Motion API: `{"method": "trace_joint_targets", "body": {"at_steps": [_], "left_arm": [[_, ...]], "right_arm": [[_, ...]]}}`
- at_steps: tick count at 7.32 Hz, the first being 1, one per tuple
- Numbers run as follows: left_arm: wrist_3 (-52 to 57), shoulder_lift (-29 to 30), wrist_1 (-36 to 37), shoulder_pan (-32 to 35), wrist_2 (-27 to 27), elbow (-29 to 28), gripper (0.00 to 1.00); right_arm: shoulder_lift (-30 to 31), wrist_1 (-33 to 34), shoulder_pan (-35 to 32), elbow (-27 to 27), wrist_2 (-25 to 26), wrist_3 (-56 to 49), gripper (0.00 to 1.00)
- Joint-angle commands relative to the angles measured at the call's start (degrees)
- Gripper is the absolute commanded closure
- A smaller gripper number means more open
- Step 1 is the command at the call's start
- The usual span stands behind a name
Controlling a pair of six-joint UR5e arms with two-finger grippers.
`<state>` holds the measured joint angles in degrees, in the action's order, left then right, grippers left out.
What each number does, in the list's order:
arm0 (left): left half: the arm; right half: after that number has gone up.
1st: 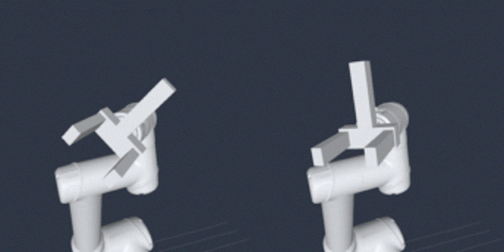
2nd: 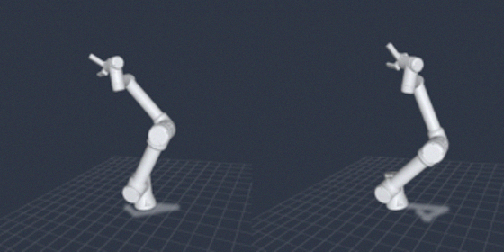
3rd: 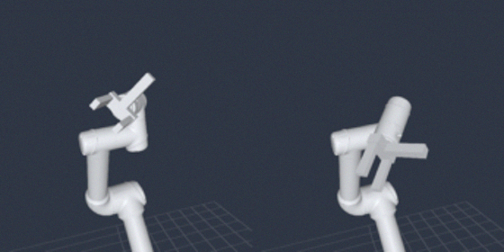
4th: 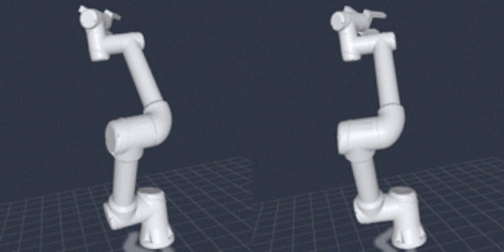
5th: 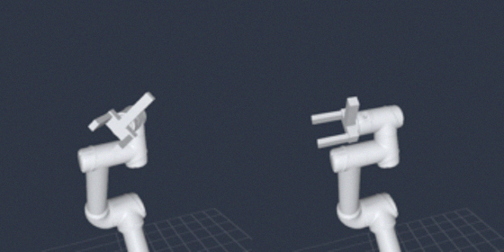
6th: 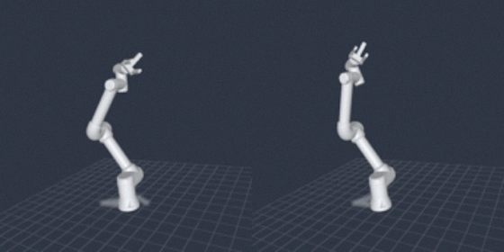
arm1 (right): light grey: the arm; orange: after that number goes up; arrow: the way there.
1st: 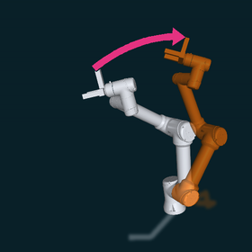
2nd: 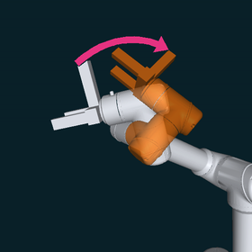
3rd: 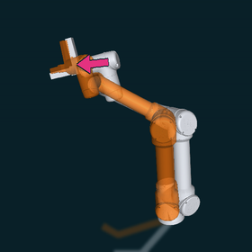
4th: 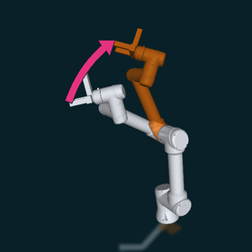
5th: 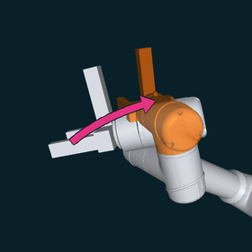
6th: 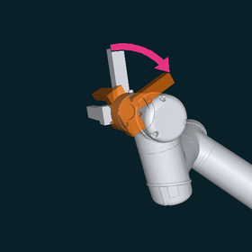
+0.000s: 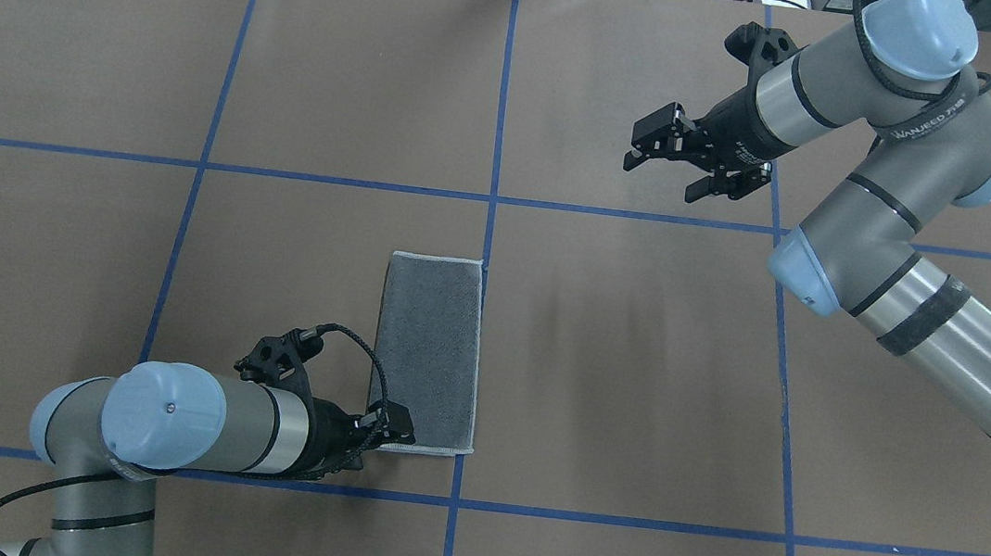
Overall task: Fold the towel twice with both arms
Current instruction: 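Push the left gripper against the folded towel's near end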
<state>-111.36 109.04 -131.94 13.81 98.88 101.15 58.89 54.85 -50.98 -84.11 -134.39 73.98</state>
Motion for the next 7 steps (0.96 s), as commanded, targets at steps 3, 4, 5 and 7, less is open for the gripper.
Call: {"method": "trace_joint_targets", "body": {"at_steps": [3,4,5,7], "left_arm": [[0.00,0.83,0.02,-0.01,0.00,-0.34,0.37],[0.09,0.83,0.02,-0.01,0.00,-0.51,0.39],[0.09,0.83,0.02,0.25,0.00,-0.60,0.41],[0.26,0.83,0.02,0.69,0.00,-0.60,0.44]], "right_arm": [[0.09,-0.09,0.00,0.44,0.00,-0.07,0.00],[0.00,-0.09,0.00,0.44,0.00,-0.07,0.00],[0.09,-0.09,0.00,0.44,0.00,-0.07,0.00],[0.18,-0.09,0.00,0.44,0.00,-0.07,0.00]]}}
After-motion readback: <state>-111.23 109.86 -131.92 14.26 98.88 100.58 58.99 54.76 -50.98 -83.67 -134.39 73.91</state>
